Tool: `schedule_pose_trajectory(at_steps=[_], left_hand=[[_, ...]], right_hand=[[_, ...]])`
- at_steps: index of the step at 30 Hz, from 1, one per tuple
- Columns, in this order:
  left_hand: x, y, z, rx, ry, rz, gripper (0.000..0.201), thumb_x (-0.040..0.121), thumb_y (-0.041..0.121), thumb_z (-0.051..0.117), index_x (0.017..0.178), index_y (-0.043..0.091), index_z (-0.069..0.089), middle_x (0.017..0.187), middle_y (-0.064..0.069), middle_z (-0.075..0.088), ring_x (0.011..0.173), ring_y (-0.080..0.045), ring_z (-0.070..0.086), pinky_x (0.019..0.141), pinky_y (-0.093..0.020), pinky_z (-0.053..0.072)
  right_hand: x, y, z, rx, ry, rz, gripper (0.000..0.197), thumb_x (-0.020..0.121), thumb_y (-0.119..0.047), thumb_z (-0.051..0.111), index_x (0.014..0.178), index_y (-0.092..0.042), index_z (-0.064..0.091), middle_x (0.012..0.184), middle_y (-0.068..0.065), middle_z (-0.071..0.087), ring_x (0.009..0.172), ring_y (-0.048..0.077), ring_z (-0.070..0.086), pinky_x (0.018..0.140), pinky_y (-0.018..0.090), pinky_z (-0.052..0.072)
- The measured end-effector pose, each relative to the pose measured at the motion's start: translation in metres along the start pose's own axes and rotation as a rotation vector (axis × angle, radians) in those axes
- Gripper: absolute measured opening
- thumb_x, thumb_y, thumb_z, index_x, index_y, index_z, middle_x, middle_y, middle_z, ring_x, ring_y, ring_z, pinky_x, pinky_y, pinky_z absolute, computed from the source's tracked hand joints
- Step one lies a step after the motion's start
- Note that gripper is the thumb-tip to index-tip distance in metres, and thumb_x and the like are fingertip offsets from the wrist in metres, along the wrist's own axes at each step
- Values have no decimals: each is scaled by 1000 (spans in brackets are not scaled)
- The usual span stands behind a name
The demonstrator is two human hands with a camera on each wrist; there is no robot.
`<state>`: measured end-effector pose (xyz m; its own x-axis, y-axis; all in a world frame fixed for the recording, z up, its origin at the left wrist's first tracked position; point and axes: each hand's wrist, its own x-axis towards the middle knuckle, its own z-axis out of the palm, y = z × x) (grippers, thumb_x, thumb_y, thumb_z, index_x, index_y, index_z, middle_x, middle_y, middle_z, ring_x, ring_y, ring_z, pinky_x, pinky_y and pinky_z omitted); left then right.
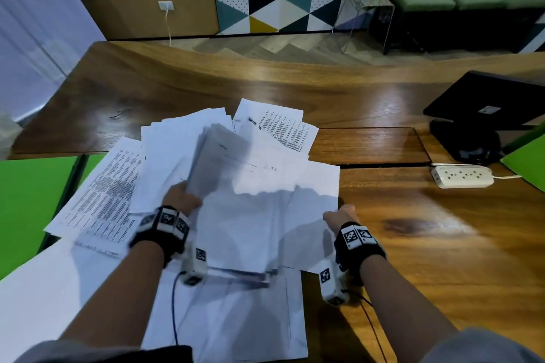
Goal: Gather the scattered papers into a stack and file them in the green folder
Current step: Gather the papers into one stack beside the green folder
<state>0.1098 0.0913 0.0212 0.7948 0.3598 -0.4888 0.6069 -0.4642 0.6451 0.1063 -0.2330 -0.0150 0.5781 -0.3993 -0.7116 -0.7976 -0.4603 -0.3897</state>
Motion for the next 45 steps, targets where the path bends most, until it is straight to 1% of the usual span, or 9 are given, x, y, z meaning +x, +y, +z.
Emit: schedule_pose_trajectory(at_steps=[4, 7, 10, 14, 17, 22, 30, 38, 45], left_hand=[[27, -3, -30, 124, 129, -21, 43, 75, 3, 65, 117, -3, 61, 112, -31, 64, 103, -41, 62, 77, -34, 44], [41, -9, -31, 152, 119, -36, 34, 81, 1, 63, 115, -3, 62, 108, -29, 63, 94, -36, 61, 75, -30, 40], [43, -2, -25, 151, 56, -50, 21, 80, 2, 64, 102, 3, 65, 88, -20, 57, 79, -25, 52, 71, -28, 38], [40, 4, -15, 123, 15, -46, 50, 61, 13, 67, 108, -4, 66, 85, -19, 58, 78, -26, 55, 71, -28, 40], [37, 2, -14, 136, 10, -33, 40, 67, 12, 66, 106, 1, 66, 88, -21, 60, 79, -30, 57, 70, -29, 41], [34, -6, -23, 139, 6, -24, 39, 75, 13, 62, 111, -3, 62, 98, -24, 63, 82, -28, 52, 76, -33, 43], [20, -15, -25, 25, 114, -42, 39, 85, 1, 55, 124, -5, 55, 122, -28, 60, 110, -40, 58, 79, -31, 38], [2, -26, -26, -214, 183, -86, 40, 87, 6, 57, 125, -7, 53, 124, -29, 59, 111, -42, 58, 87, -38, 44], [-10, -36, -35, -327, 225, -135, 44, 87, 8, 59, 127, -7, 50, 126, -29, 57, 115, -43, 56, 89, -39, 44]], right_hand=[[5, -6, 9, -87, 13, -40, 31, 75, -21, 55, 102, -6, 51, 104, 16, 55, 89, 29, 54, 78, 35, 47], [11, -10, 19, -109, 58, 7, 47, 75, -28, 52, 118, -6, 53, 132, 17, 41, 113, 36, 52, 96, 42, 46], [-6, -22, 21, -2, 37, 11, 60, 73, -32, 53, 126, -5, 47, 139, 17, 35, 109, 35, 53, 88, 39, 49], [-14, -25, 29, 197, 30, 38, 66, 85, -17, 60, 139, -3, 25, 133, 17, 38, 114, 37, 49, 81, 35, 39], [-17, -28, 37, 329, 72, -29, 71, 85, -8, 58, 144, -10, 17, 102, 11, 52, 92, 30, 51, 77, 33, 41], [-22, -32, 29, 379, 153, -30, 70, 88, 3, 46, 149, -15, 16, 130, 21, 54, 110, 37, 57, 77, 30, 43], [-18, -28, -38, 168, 421, -64, 36, 90, -5, 49, 125, 2, 49, 124, 26, 59, 114, 42, 56, 91, 45, 48], [-47, -59, -105, 371, 723, -318, 32, 91, -4, 44, 123, -8, 43, 123, 27, 56, 111, 44, 56, 89, 44, 47], [-33, -77, -87, 611, 573, -220, 47, 94, -7, 44, 141, -10, 37, 137, 18, 52, 122, 34, 53, 96, 33, 42]])
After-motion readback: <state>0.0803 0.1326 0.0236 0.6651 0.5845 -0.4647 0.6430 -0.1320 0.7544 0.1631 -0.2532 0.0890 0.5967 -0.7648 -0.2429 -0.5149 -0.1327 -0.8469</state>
